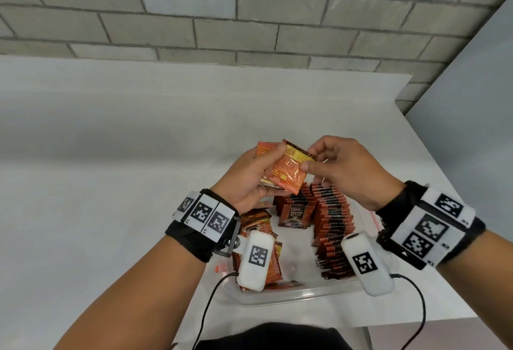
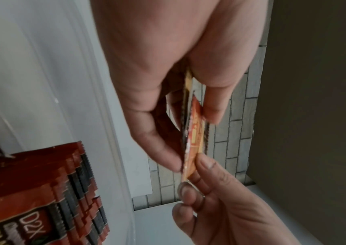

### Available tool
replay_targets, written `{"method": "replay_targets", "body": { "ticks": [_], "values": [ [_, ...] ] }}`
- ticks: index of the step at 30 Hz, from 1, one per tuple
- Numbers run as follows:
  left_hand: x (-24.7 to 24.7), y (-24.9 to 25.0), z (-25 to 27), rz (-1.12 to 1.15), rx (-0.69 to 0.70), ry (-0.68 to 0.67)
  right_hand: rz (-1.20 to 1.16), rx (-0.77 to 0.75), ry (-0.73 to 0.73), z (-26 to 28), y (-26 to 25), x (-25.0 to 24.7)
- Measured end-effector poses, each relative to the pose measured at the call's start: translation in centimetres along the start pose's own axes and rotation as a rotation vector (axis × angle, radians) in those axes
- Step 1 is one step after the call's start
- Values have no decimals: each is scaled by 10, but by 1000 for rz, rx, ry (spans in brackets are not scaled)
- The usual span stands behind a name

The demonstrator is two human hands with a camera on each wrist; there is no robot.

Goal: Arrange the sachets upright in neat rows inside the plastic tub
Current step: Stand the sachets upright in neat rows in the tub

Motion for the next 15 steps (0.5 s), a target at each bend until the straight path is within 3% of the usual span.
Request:
{"method": "replay_targets", "body": {
  "ticks": [2, 5, 9, 12, 15],
  "values": [
    [-2, -2, 0, 62, -45, 19, -34, -36, 93, 0, -1, -9],
    [-7, -4, 2, 141, -71, 31, 24, -205, 215, 7, -7, -16],
    [-4, -7, 3, 99, -7, 4, 240, -415, 67, 24, -9, 6],
    [-7, -6, 2, 78, 48, 73, 303, -402, -12, 24, 1, 12],
    [-10, -5, 1, 36, 61, 107, 300, -404, 32, 22, 4, 5]
  ]
}}
Point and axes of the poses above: each hand's wrist, its own z-axis away from the middle knuckle, its own x-axis out of the palm, y = z × x, the point moved 5 cm from there along -z, towards the middle knuckle, and after that the axes turned 8 degrees about y, right-handed, at the moved point
